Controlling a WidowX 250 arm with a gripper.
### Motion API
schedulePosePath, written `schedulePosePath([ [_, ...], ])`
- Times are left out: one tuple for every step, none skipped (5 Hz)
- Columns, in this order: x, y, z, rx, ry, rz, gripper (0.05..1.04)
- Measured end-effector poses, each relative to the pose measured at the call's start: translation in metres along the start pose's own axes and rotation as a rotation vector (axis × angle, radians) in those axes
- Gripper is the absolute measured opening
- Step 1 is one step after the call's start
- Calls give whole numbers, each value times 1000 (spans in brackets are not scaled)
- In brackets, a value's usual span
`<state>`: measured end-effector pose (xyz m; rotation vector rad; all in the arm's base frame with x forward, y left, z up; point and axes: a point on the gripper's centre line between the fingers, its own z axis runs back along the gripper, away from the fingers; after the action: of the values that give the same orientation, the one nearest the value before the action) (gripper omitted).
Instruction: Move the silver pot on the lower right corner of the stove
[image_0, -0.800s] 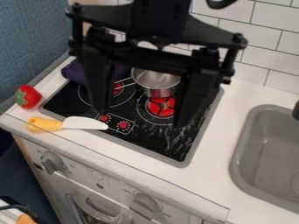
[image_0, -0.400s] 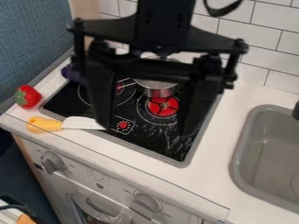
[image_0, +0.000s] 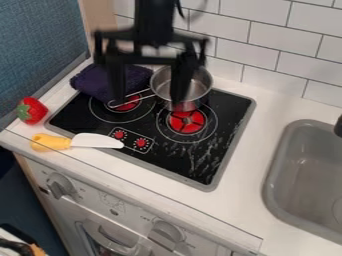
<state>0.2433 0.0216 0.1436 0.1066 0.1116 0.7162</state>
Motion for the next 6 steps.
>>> schedulePosePath([
  [48, -13, -19, -94, 8, 164, 999],
  [89, -42, -30, -102, -11, 149, 999],
  [102, -73, -42, -101, -67, -90, 999],
  [100, -90, -42, -185, -72, -186, 999],
  [102, -112, -46, -197, -89, -228, 999],
  [105, -123, -72, -86, -110, -265, 999],
])
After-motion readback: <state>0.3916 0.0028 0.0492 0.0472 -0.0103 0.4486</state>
